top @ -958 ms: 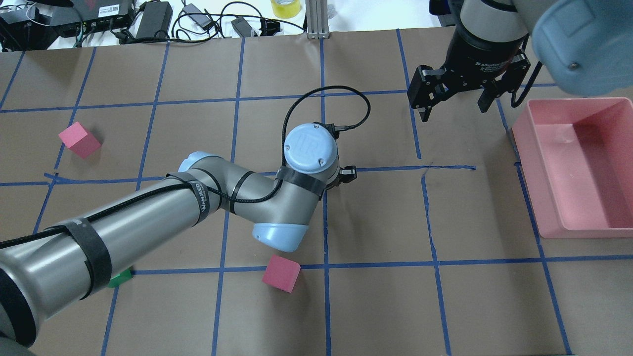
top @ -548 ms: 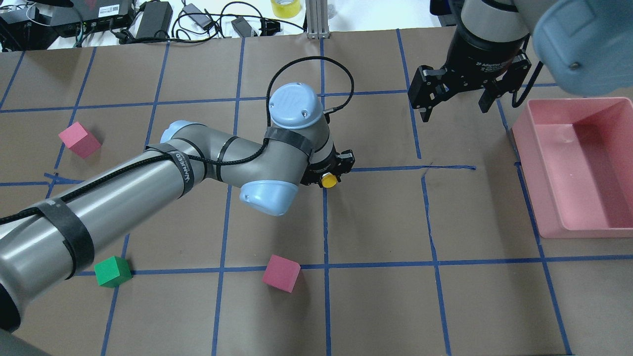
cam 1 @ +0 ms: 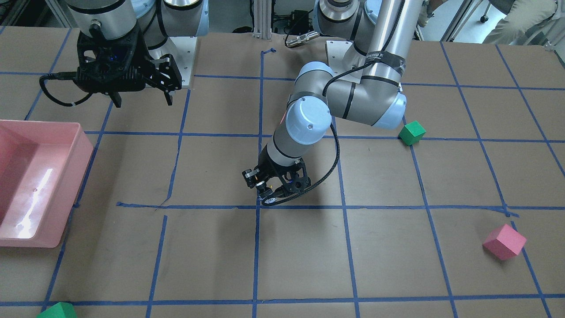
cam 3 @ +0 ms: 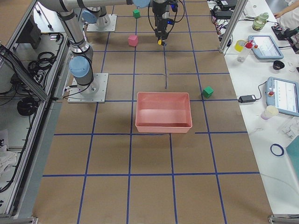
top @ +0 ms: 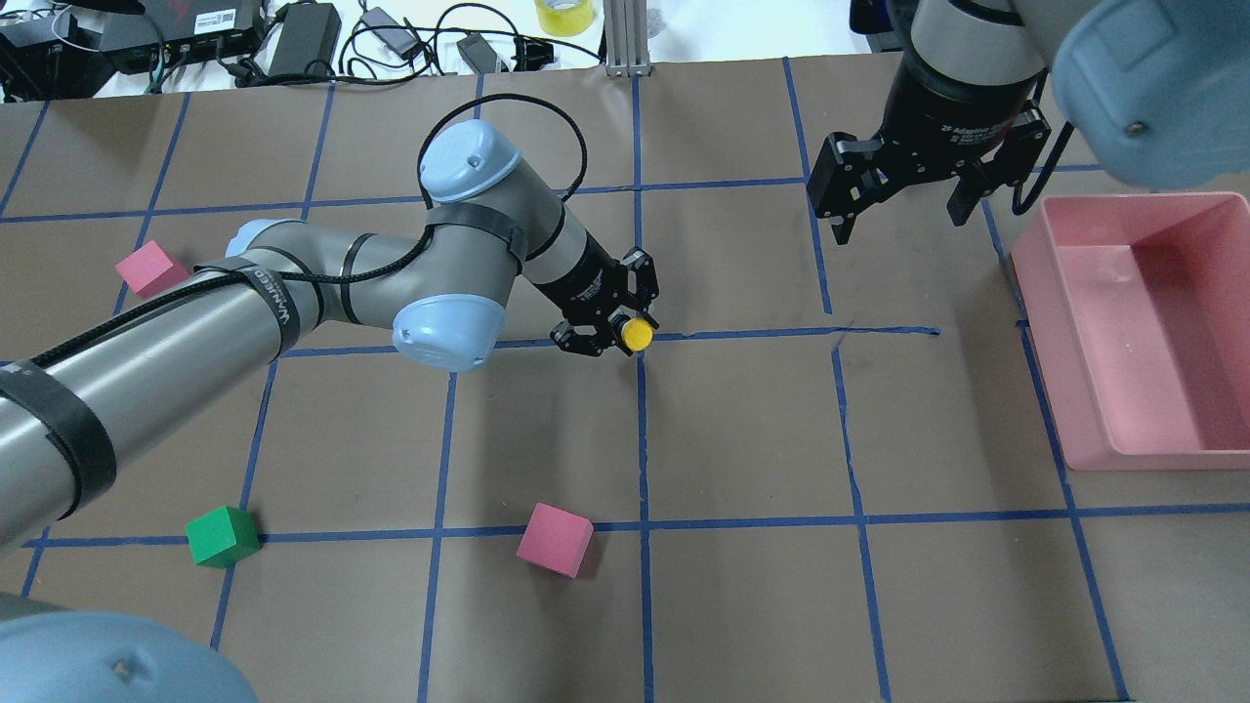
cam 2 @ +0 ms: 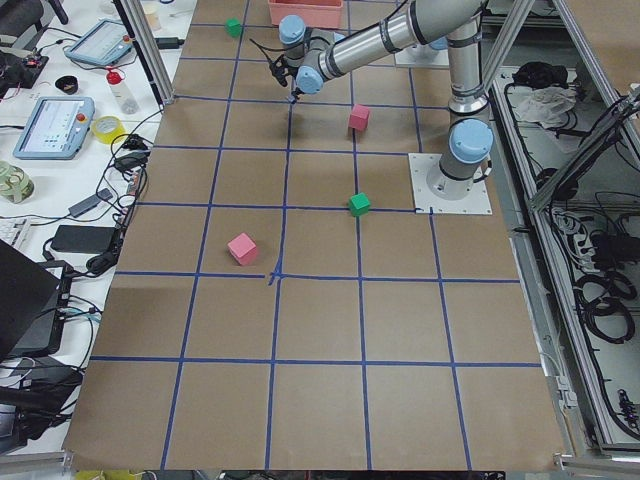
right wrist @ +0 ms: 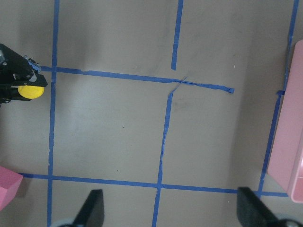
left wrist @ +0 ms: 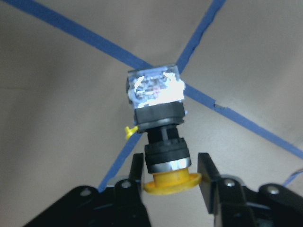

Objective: Align button upright
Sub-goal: 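Grasp the switch with the left gripper and stand it upright, yellow cap up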

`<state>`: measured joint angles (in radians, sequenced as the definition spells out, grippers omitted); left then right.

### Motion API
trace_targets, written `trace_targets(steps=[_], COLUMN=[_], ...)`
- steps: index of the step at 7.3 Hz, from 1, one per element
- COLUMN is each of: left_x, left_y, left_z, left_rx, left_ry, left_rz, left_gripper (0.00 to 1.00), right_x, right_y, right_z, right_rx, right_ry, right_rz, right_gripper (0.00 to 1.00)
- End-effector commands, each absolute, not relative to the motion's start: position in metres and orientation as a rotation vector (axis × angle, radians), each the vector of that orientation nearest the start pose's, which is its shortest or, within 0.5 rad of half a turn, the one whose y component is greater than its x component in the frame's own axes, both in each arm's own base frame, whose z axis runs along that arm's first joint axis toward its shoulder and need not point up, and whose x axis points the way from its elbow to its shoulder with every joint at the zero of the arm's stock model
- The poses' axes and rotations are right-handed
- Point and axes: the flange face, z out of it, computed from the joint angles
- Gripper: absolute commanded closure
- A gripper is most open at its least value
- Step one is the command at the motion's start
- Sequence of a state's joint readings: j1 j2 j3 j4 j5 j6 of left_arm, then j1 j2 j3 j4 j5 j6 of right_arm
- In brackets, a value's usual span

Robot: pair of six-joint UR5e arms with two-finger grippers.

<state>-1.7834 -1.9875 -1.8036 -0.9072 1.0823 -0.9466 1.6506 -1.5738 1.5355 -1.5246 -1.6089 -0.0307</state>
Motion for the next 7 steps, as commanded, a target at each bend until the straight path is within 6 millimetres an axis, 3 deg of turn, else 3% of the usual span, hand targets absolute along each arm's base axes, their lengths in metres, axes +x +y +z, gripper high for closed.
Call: trace_targets(steps=[1, 2, 4, 7], left_x=[-0.285, -0.268, -0.264, -0.254], left_y=[-0.547, -0.551, -0.535, -0.536], left_z=[0.221, 0.217, 0.196, 0.180], left_rx=[-1.602, -1.727, -1.765, -1.855], left_ry=[3.230, 3.195, 3.139, 3.066], left_rz=[0.779, 0.897, 1.023, 1.136], left_gripper=[1.00, 1.00, 1.00, 1.00], right_x=[0.168, 0.168, 0.168, 0.168], right_y=[-0.477, -0.478, -0.476, -0.475], right_z=[0.501, 0.502, 0.500, 0.499], right_rx=[-0.176, -0.176, -0.176, -0.176], right_ry=[3.175, 3.175, 3.175, 3.175], right_rz=[0.016, 0.013, 0.040, 0.047], right_gripper=[0.00, 0.00, 0.00, 0.00])
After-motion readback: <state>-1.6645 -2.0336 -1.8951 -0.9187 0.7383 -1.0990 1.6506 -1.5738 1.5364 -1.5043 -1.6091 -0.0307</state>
